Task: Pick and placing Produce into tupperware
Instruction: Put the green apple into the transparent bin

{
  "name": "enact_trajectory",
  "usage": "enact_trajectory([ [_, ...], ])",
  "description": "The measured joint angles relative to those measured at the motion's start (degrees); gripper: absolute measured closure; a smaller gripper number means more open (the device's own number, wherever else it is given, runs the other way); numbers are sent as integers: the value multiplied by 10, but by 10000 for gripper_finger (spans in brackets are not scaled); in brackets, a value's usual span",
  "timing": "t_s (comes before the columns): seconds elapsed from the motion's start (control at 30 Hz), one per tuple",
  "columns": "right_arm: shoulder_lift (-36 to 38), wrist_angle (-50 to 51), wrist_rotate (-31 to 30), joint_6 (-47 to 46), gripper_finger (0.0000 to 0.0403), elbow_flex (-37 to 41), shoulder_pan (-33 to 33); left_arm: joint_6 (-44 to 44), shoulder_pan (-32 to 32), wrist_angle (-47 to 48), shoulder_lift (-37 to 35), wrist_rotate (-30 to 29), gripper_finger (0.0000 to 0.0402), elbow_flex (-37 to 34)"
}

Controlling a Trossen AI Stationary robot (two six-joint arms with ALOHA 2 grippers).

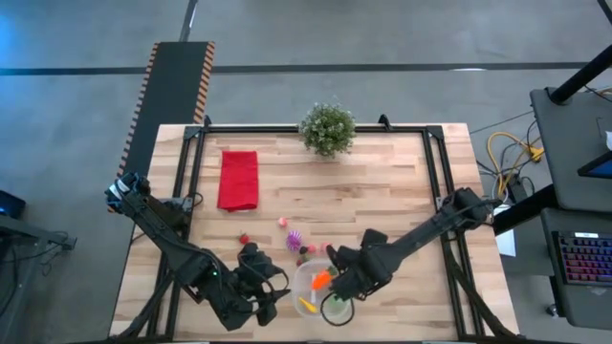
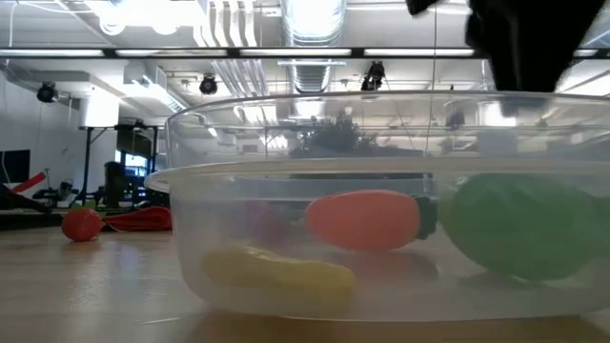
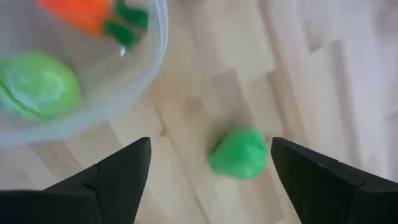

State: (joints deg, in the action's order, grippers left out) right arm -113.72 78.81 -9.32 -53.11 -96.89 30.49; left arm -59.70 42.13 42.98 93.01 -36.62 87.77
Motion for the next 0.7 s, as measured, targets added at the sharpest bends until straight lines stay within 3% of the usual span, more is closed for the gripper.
enact_trajectory([
  [0.3,89,-14,48,-90,78,175,-22,-1,0,-1,0,-3,162,0],
  [0.57,221,-233,72,-149,78,312,-31,0,-2,0,0,-4,162,0],
  [0.7,256,-258,82,-176,78,379,-38,0,-3,0,0,-5,162,0],
])
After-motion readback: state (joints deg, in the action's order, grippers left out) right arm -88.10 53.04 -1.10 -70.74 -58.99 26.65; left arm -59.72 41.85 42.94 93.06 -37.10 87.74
